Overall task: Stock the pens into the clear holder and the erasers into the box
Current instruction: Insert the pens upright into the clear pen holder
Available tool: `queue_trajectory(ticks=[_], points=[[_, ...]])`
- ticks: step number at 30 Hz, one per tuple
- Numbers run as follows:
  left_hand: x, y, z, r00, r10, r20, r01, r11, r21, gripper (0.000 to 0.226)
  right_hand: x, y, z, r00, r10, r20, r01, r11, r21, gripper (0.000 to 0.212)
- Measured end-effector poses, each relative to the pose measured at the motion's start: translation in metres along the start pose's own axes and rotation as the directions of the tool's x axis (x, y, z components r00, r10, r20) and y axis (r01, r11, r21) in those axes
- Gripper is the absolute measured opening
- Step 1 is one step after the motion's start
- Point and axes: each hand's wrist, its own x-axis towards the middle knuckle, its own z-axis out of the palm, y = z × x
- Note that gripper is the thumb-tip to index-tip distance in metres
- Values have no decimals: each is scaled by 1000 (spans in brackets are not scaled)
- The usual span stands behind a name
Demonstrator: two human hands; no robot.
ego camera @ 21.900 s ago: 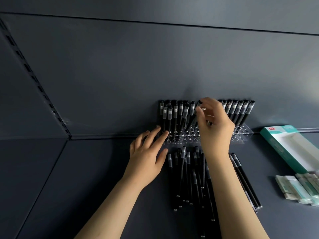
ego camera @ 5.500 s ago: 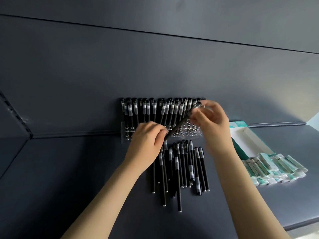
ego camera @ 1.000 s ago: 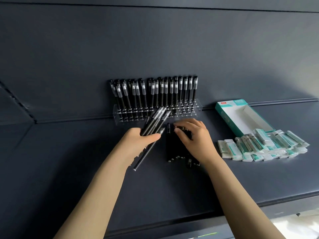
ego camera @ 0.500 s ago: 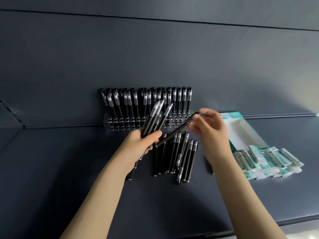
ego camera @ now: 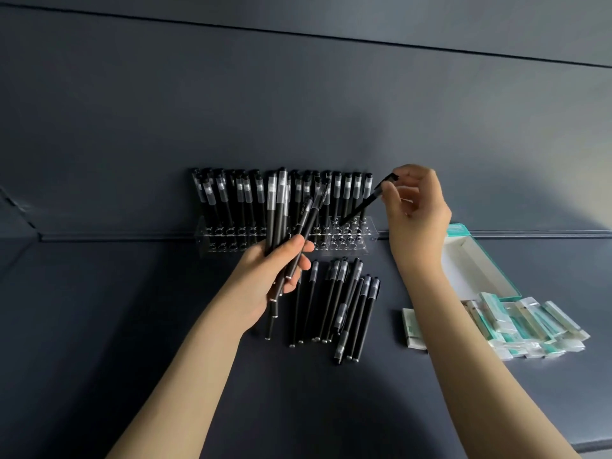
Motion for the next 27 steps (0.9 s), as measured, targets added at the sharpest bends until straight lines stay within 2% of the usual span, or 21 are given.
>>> queue_trajectory(ticks=[5, 13, 18, 23, 27], points=[[4, -2, -2, 1000, 2, 26, -1, 999, -46, 37, 4, 1, 5, 1000, -12, 24, 12, 999, -30, 17], [5, -4, -12, 998, -15, 63, 21, 996, -90, 40, 15, 7, 28, 976, -160, 149, 186, 967, -176, 13], [5, -3, -16, 998, -23, 60, 30, 992, -122, 41, 14, 15, 40, 961, -174, 216, 219, 953, -210, 13], [6, -4, -17, 996, -19, 82, 28, 993, -118, 39, 11, 20, 42, 944, -183, 273, 254, 934, -253, 23], [5, -5, -17, 994, -13, 107, 26, 992, -123, 37, 7, 12, 36, 949, -170, 266, 229, 951, -208, 32]])
